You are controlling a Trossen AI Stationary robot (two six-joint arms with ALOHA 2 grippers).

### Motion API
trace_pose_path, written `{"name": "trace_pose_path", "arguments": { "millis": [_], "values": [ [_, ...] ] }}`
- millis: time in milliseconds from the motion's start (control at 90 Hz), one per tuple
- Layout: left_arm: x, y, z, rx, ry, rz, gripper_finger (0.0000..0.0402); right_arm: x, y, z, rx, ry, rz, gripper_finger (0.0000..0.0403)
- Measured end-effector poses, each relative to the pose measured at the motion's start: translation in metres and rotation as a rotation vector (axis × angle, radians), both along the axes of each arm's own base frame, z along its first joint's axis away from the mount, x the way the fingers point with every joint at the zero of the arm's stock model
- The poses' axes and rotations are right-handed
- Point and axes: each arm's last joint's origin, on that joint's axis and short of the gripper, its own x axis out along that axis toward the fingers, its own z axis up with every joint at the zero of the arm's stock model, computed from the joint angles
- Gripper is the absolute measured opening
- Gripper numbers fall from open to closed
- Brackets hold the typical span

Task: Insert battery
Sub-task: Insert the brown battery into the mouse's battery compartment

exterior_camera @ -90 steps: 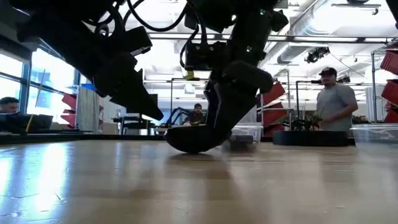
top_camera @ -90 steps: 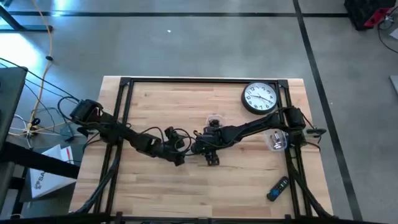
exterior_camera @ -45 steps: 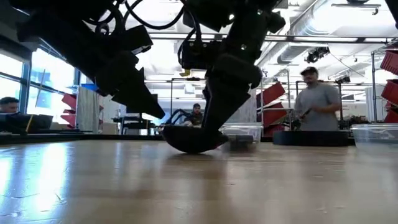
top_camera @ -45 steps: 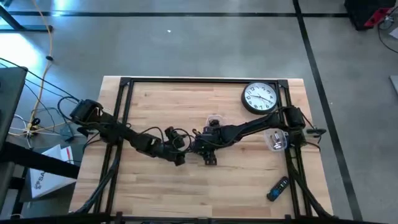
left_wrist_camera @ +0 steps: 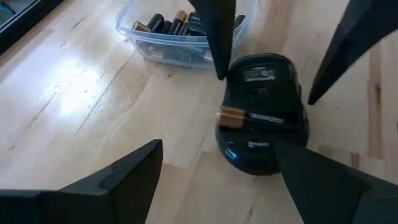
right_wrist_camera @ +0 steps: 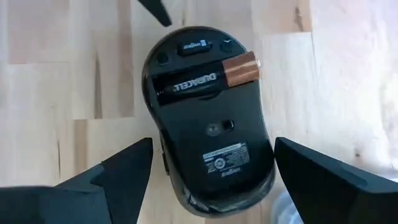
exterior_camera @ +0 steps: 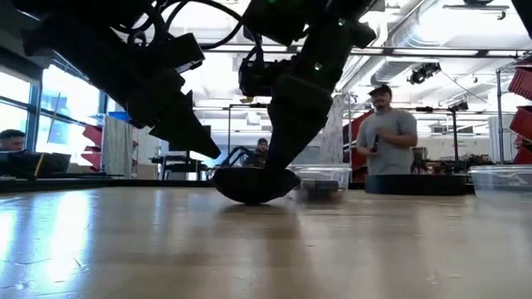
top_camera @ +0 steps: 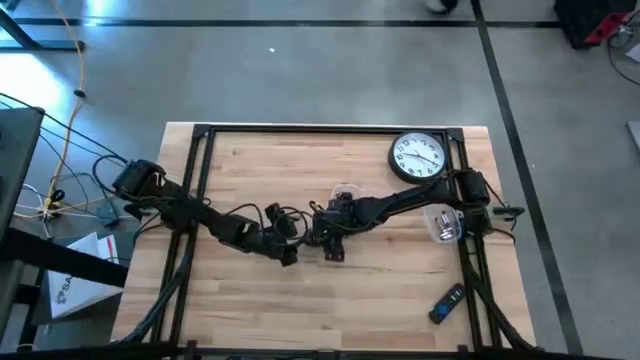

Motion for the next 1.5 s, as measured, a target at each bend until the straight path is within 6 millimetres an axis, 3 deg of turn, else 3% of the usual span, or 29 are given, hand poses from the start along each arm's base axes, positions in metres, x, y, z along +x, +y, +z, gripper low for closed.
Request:
{"name": "trace_pose_path", "arguments": {
  "millis": [900,1222,1500],
  "values": [
    [0.004,0.001,0.003,-0.002,-0.042,-0.001,0.0296,0.005,-0.005,-0.021,-0.062,0.031,0.098,0.0304],
    [0.004,0.003,0.003,-0.001,-0.035,0.004,0.0296,0.006,-0.004,-0.022,-0.084,0.025,0.127,0.0265],
    [0.004,0.004,0.003,0.009,-0.032,0.012,0.0296,0.006,-0.004,-0.022,-0.095,0.027,0.151,0.0271]
  ]
}}
